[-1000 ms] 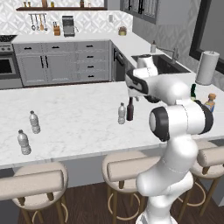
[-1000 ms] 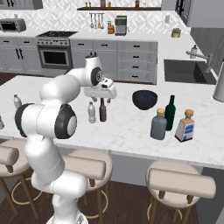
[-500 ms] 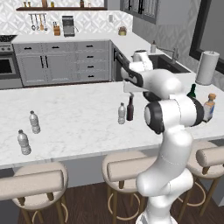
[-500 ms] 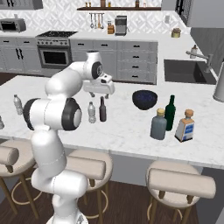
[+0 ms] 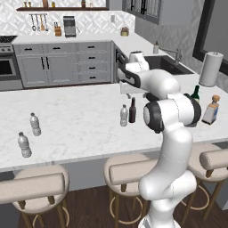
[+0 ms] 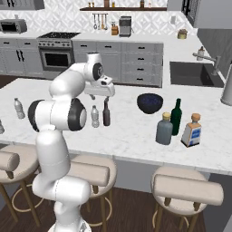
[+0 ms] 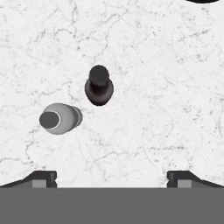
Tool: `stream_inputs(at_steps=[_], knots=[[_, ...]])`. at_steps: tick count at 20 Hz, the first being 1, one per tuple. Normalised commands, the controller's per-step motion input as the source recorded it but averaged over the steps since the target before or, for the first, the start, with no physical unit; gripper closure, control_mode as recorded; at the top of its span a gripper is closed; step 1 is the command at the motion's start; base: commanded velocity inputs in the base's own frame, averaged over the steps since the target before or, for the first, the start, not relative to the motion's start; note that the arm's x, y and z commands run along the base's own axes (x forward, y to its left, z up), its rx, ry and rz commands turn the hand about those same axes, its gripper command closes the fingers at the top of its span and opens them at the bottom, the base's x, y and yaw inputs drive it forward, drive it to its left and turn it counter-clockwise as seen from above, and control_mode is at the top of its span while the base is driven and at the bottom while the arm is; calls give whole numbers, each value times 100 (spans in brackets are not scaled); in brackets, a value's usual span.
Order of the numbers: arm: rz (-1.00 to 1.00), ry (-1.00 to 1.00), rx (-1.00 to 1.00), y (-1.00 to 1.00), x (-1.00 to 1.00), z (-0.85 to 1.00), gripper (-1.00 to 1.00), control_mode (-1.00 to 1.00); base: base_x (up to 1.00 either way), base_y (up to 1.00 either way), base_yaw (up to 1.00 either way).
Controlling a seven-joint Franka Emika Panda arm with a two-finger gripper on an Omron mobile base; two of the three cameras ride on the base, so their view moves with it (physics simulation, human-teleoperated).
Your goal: Move the plastic bottles in the middle to the plastics group, and the glass bottles in the middle to the glass group.
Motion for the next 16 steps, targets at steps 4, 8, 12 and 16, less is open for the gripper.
stream_inputs(at_steps=[4, 8, 12, 16], knots=[[0, 0, 0, 0, 19, -12, -100, -100, 0, 0, 0], [0, 1, 0, 0, 23, -16, -100, -100, 0, 0, 0], [0, 4, 0, -2, 20, -26, -100, -100, 0, 0, 0], [0, 3, 0, -3, 29, -24, -100, -100, 0, 0, 0]])
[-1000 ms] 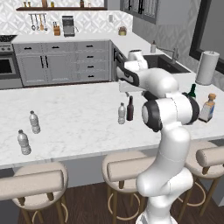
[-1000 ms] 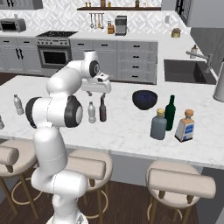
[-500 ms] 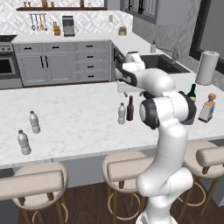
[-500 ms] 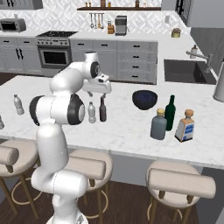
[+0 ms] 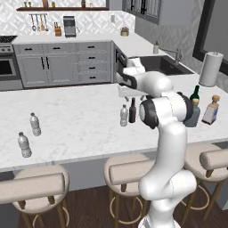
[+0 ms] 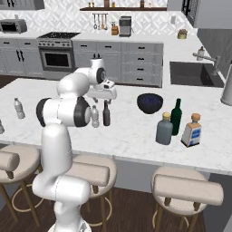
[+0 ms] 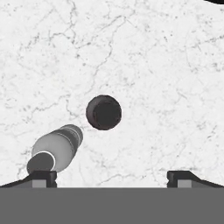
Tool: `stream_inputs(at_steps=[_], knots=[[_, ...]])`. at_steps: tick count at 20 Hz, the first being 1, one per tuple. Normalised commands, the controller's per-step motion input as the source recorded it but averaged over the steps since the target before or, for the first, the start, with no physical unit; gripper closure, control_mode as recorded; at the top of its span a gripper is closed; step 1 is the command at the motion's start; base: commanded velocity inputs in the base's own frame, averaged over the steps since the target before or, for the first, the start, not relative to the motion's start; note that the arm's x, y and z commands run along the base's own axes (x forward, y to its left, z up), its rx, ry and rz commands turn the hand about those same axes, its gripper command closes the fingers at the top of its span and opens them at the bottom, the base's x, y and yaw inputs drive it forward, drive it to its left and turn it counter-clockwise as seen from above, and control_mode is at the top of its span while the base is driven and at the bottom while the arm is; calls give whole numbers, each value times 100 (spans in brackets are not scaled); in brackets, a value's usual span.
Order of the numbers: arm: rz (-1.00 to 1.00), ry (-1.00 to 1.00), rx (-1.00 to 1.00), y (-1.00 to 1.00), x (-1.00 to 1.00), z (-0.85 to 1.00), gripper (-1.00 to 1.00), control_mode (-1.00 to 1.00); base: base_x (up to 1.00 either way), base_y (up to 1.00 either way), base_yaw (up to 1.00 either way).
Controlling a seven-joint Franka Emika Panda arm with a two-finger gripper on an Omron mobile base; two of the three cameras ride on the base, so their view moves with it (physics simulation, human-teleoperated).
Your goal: Move the plastic bottles in the middle to the plastics group, and the glass bottles in the middle to the glass group.
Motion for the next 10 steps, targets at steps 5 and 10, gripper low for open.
stream_inputs(at_steps=[5, 10], knots=[[0, 6, 0, -3, 36, -10, -100, -100, 0, 0, 0], [0, 7, 0, -7, 37, -4, -100, -100, 0, 0, 0]])
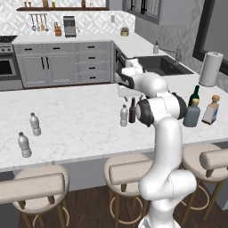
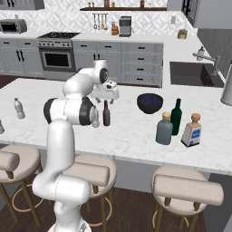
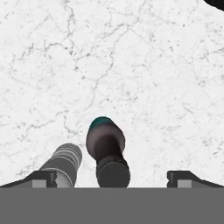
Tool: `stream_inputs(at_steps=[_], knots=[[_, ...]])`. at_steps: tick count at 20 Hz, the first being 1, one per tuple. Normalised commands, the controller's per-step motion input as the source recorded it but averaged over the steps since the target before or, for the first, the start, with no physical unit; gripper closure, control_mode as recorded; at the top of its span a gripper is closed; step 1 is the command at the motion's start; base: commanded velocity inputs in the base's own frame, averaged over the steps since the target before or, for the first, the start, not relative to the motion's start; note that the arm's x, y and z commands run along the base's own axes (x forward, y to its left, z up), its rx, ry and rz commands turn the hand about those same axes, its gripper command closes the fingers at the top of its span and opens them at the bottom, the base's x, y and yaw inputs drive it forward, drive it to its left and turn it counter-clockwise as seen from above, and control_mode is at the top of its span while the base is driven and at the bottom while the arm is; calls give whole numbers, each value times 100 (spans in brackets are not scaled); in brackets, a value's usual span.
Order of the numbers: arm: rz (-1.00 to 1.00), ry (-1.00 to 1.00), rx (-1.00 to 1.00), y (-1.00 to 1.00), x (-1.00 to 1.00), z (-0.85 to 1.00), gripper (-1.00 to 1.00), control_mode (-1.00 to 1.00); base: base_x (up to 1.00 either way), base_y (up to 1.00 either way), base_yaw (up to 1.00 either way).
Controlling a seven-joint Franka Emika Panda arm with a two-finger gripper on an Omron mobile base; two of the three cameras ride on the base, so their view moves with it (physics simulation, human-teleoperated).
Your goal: Move the plastic bottles in the middle to the plastics group, and the glass bottles in the middle to the glass group.
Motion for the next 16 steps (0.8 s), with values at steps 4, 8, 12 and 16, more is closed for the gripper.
stream_inputs(at_steps=[4, 8, 12, 16], knots=[[0, 10, 0, -4, 35, -3, -100, -100, 0, 0, 0], [0, 3, 0, 0, 30, -1, -100, -100, 0, 0, 0], [0, 3, 0, 1, -8, -5, -100, -100, 0, 0, 0], [0, 0, 0, 1, -21, -1, -100, -100, 0, 0, 0]])
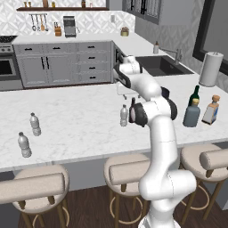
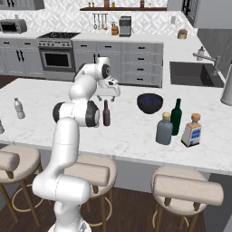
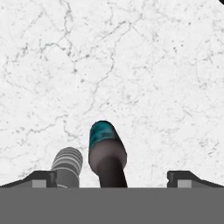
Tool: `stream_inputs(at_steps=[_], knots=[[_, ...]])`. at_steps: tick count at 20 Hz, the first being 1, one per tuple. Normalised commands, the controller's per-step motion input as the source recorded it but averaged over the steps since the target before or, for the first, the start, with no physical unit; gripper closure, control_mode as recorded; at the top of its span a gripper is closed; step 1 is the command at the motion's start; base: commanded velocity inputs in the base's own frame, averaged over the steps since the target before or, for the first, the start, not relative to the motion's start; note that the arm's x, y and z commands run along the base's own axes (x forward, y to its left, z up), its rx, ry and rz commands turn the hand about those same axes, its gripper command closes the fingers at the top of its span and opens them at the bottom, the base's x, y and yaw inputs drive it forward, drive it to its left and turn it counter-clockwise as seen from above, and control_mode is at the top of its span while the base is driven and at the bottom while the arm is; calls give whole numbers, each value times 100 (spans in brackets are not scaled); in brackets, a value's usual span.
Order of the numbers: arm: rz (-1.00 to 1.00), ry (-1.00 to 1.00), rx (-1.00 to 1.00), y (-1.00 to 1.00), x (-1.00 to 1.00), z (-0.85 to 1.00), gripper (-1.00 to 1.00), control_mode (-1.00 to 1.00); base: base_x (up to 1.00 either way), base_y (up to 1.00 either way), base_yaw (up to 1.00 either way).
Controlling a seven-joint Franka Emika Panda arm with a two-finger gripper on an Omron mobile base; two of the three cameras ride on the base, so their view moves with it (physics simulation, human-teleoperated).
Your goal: Move the plastic bottles in the middle to the plastics group, and the glass bottles in the middle to the glass group.
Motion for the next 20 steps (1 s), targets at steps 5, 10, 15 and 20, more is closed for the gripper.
stream_inputs(at_steps=[5, 10, 15, 20], knots=[[0, 0, 0, 0, -17, -7, -100, -100, 0, 0, 0], [0, 0, 0, 0, -23, -24, -100, -100, 0, 0, 0], [0, 0, 1, 0, -21, -17, -100, -100, 0, 0, 0], [0, 0, 1, 0, -4, -5, -100, -100, 0, 0, 0]])
